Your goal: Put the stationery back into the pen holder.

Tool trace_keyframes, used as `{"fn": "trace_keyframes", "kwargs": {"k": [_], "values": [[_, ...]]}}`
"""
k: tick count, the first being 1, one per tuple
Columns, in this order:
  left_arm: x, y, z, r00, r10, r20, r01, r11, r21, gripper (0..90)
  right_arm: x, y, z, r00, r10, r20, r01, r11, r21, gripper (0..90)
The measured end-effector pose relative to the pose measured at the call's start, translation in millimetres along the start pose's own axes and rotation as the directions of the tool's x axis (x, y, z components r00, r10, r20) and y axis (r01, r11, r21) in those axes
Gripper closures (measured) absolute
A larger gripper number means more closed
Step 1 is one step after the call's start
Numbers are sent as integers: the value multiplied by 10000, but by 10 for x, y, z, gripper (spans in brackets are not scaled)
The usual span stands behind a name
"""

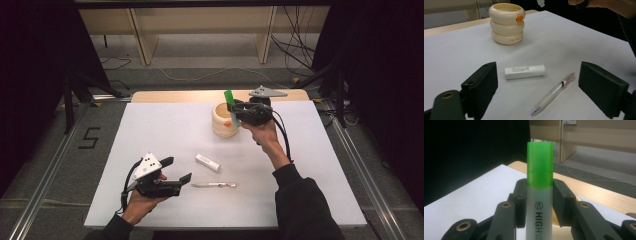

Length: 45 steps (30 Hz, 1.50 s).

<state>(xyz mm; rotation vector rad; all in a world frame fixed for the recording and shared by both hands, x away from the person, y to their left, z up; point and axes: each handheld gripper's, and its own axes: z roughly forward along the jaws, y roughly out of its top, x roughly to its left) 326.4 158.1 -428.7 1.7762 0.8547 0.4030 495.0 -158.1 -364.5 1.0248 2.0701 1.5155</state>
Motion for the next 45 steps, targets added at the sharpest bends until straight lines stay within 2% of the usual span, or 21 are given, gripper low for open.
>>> {"fn": "trace_keyframes", "kwargs": {"k": [14,25,45], "values": [[-4,2,-4,10000,67,35,-67,10000,13,153,-43,108,266,9989,15,479,-21,9999,109,671],[1,5,-11,10000,32,54,-32,10000,-7,153,-62,161,463,9946,-44,1037,25,9998,185,672],[-8,6,-12,10000,13,90,-13,10000,-48,153,-133,119,645,9891,2,1475,-74,9988,484,671]]}}
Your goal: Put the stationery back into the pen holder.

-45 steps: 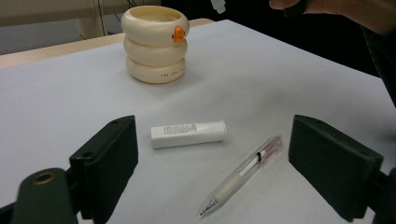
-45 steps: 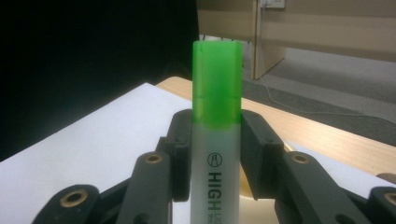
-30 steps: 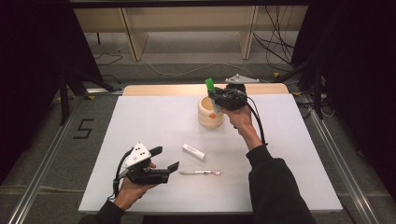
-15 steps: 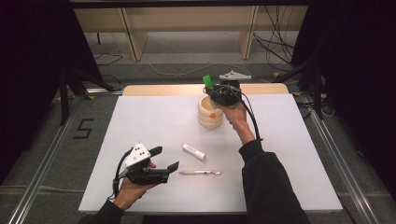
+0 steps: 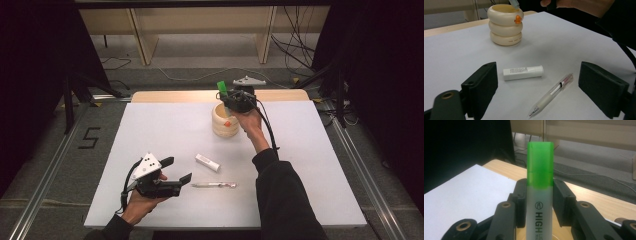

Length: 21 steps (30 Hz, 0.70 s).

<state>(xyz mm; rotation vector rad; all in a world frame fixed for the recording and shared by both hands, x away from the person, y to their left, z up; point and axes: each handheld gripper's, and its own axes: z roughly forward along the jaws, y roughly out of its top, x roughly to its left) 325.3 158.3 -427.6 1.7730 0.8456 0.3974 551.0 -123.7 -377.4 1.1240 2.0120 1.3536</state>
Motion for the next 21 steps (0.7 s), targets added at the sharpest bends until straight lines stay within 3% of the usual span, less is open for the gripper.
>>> {"fn": "trace_keyframes", "kwargs": {"k": [21], "values": [[-4,4,-4,10000,-6,43,6,10000,-15,153,-5,-104,126,9998,120,173,-125,9995,280,671]]}}
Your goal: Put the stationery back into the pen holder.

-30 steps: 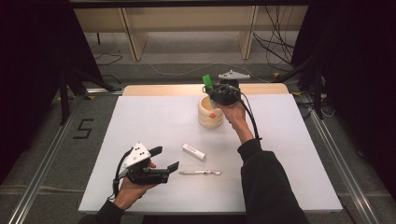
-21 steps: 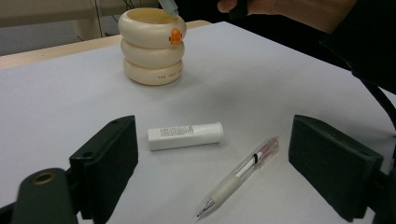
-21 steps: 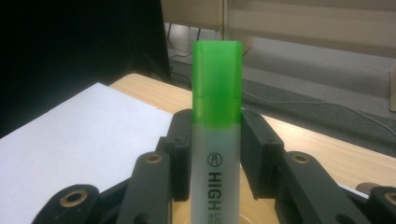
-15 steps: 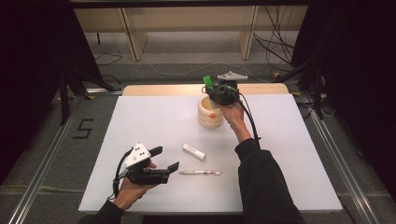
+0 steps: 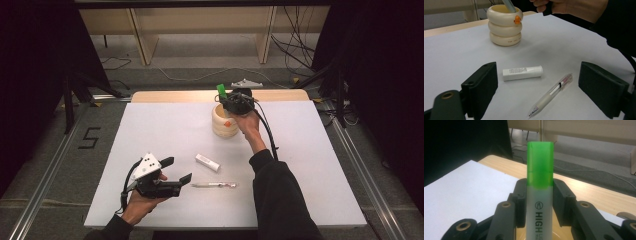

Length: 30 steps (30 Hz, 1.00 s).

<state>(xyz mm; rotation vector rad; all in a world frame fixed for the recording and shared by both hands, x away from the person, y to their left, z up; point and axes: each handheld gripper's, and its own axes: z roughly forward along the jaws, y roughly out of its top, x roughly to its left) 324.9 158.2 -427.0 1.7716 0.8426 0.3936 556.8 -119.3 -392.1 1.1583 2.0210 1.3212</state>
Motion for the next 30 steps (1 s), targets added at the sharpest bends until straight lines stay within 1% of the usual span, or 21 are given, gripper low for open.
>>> {"fn": "trace_keyframes", "kwargs": {"k": [9,14,30], "values": [[-2,2,-1,10000,13,-11,-13,10000,-8,153,9,-37,26,10000,-13,26,12,9999,123,670],[-2,2,-2,10000,20,-15,-20,10000,-7,153,8,-75,39,10000,72,31,-73,9998,193,670],[-2,2,-1,10000,29,-19,-29,10000,-2,153,-12,-155,61,9999,22,164,-30,9987,501,670]]}}
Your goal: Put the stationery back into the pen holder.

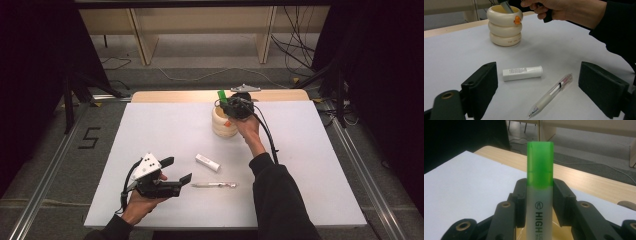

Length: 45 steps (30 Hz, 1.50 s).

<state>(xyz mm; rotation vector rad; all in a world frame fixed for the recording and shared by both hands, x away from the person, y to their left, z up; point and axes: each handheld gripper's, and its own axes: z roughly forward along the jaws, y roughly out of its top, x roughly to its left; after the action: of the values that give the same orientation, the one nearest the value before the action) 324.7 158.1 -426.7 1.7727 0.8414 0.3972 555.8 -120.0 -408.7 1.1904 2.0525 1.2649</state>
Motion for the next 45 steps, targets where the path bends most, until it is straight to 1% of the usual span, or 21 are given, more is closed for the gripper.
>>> {"fn": "trace_keyframes", "kwargs": {"k": [3,6,7,9,10,11,15,17,18,21,22,23,26,28,30,34,39,42,44,45], "values": [[1,0,0,10000,-2,-1,2,10000,0,153,5,-16,6,10000,-59,29,58,10000,37,669],[0,0,0,10000,-2,1,2,10000,1,153,6,-15,-3,10000,-18,20,18,10000,45,668],[2,0,-3,10000,54,11,-54,10000,47,153,6,-13,-5,10000,-10,17,10,10000,52,667],[0,0,-1,10000,-3,2,3,10000,-1,153,8,-8,-13,10000,-46,43,46,10000,24,657],[0,0,-1,10000,0,-1,0,10000,0,153,6,-1,-26,9999,-122,114,121,9999,68,620],[1,0,-1,10000,-7,-1,7,10000,-2,154,4,4,-31,10000,-53,62,53,10000,41,600],[0,-1,2,10000,-4,15,4,10000,9,153,-17,37,-94,9999,136,-97,-137,9998,-130,558],[1,-1,1,10000,49,11,-49,10000,40,153,-30,52,-130,9999,135,-87,-136,9998,-174,550],[-2,0,3,10000,4,2,-4,10000,6,153,-38,59,-147,9999,135,-108,-138,9997,-220,539],[1,-2,2,10000,34,-6,-34,10000,42,154,-52,81,-208,9993,245,-271,-253,9993,-269,511],[0,-2,4,10000,-12,-8,12,10000,11,153,-57,87,-231,9993,192,-313,-202,9993,-317,499],[0,-2,4,10000,-4,-8,4,10000,8,154,-54,92,-261,9992,234,-317,-244,9992,-322,483],[4,-3,2,10000,46,-4,-46,10000,76,154,-52,93,-349,9985,181,-515,-203,9989,-422,463],[2,-4,5,10000,41,-16,-41,10000,48,153,-51,81,-413,9967,194,-792,-229,9988,-441,434],[2,-6,8,10000,27,-20,-27,10000,52,153,-39,66,-483,9934,265,-1118,-293,9993,-241,391],[-2,-8,16,10000,20,-30,-20,10000,43,153,2,3,-623,9872,-60,-1594,75,9999,89,348],[9,-9,14,10000,33,-70,-33,10000,88,153,57,-106,-774,9790,-409,-1997,508,9977,450,340],[12,-11,12,10000,21,-87,-20,9999,117,153,111,-168,-852,9749,-757,-2094,918,9934,684,325],[12,-9,15,10000,-54,-82,54,10000,75,153,156,-206,-907,9746,-1080,-1964,1251,9892,769,303],[13,-9,13,10000,13,-79,-12,9999,106,153,177,-226,-938,9724,-1244,-1976,1418,9869,765,299]]}}
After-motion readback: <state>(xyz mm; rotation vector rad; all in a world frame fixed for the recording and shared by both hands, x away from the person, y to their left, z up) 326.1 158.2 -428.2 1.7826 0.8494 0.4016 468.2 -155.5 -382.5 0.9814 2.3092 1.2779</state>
